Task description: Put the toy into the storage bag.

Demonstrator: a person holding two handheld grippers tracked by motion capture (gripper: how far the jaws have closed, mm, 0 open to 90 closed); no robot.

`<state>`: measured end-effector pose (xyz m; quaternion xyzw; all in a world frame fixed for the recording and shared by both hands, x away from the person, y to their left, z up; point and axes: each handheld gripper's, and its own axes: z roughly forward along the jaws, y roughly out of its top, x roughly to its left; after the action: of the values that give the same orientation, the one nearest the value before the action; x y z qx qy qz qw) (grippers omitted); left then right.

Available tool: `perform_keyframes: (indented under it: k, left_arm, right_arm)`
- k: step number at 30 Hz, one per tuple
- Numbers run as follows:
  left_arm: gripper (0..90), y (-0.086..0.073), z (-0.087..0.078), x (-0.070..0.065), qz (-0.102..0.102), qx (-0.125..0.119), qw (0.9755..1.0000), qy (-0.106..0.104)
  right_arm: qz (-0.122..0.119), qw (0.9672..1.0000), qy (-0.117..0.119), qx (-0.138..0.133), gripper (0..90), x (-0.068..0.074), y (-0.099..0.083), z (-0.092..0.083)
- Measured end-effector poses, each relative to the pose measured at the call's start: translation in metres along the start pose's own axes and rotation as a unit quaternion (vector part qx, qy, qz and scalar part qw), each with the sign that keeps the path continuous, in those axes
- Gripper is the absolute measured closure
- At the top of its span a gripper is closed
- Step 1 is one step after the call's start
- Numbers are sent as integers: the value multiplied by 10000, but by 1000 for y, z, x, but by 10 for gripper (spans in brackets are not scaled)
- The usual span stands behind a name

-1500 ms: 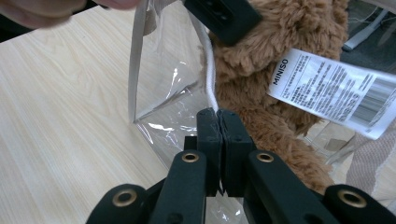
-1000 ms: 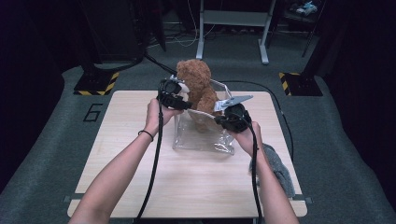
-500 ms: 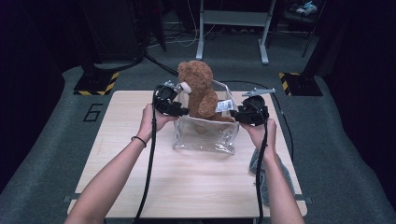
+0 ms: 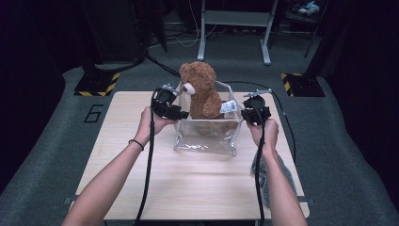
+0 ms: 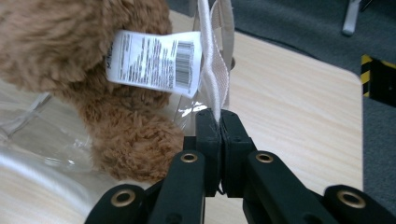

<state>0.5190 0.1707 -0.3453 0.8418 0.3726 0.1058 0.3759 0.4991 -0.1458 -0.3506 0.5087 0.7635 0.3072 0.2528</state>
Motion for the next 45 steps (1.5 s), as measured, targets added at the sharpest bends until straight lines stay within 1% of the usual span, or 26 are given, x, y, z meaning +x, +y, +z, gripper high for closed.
perform_keyframes:
  k: [1,4,8,9,10,11,13,17,18,19,20,21,22,25,26,27,28,30,33,35,37,38,40,43,44,45]
  left_arm:
    - [510,0,-1,0,10,23,10000,2]
    - [509,-2,-3,0,9,2,10000,39]
    - [508,-5,-4,-1,-34,-22,10000,-28]
    - [506,-6,-3,-1,-54,-47,9999,-75]
    - [505,-5,-2,-2,-58,-42,10000,-62]
    - [505,-4,-1,-4,-29,-45,10000,-30]
    - [505,-3,0,-6,-10,-95,10000,0]
    - [479,-2,-1,-5,-50,-94,9999,67]
    - [471,-3,-2,-4,-63,-122,9999,76]
    - [468,-3,-3,-4,-55,-151,9998,113]
    - [467,-3,-5,-4,-15,-115,9999,125]
    - [469,-3,-6,-4,-21,-110,9998,144]
    - [470,-3,-7,-4,-14,-102,9998,160]
    - [469,-2,-9,-3,50,-20,9997,227]
    - [469,-2,-8,-3,30,-34,9997,245]
    - [467,-2,-9,-2,32,-14,9997,262]
    - [465,-2,-9,-1,25,-16,9996,266]
    - [461,-2,-10,0,14,-42,9996,262]
    - [441,-3,-12,0,-14,-172,9994,288]
    - [378,-3,-16,0,-72,-324,9989,344]
    - [337,-5,-20,1,-159,-505,9980,359]
    - [318,-5,-23,1,-188,-531,9977,380]
    - [283,-7,-28,3,-242,-635,9969,405]
    - [247,-10,-37,4,-333,-787,9955,420]
    - [242,-12,-41,4,-317,-807,9954,416]
    - [235,-13,-44,5,-350,-860,9948,411]
  right_arm:
    - [1,10000,-22,-25,885,1,1,0]
    - [-123,9998,-112,-76,884,6,6,-2]
    - [-84,9996,-140,-235,884,8,9,-5]
    - [-66,9997,-133,-196,884,7,9,-3]
    - [-66,9998,-170,-31,883,7,8,2]
    - [-75,9997,-238,51,883,4,7,6]
    - [38,9997,-202,125,882,-2,5,9]
    - [76,9998,-98,148,877,-5,3,9]
    - [32,9999,-23,124,877,-5,3,9]
    - [80,9999,14,141,877,-4,3,8]
    - [129,9998,115,98,879,-5,3,8]
    - [250,9994,247,63,879,-6,3,8]
    - [282,9992,271,47,880,-7,3,8]
    - [261,9992,304,21,881,-5,3,7]
    - [288,9992,283,25,881,-4,4,7]
    - [285,9990,342,10,880,-3,4,7]
    - [255,9991,337,0,880,-2,4,7]
    - [297,9989,376,5,880,-1,4,7]
    - [258,9992,297,33,877,-2,4,7]
    - [259,9993,263,44,869,-2,4,7]
    - [248,9993,278,21,824,-4,3,7]
    - [308,9992,272,1,801,-3,3,5]
    - [289,9992,258,-60,759,-3,3,2]
    - [263,9991,294,-142,664,-3,4,-3]
    - [297,9990,297,-176,608,-3,3,-6]
    - [299,9989,312,-186,580,-4,3,-8]
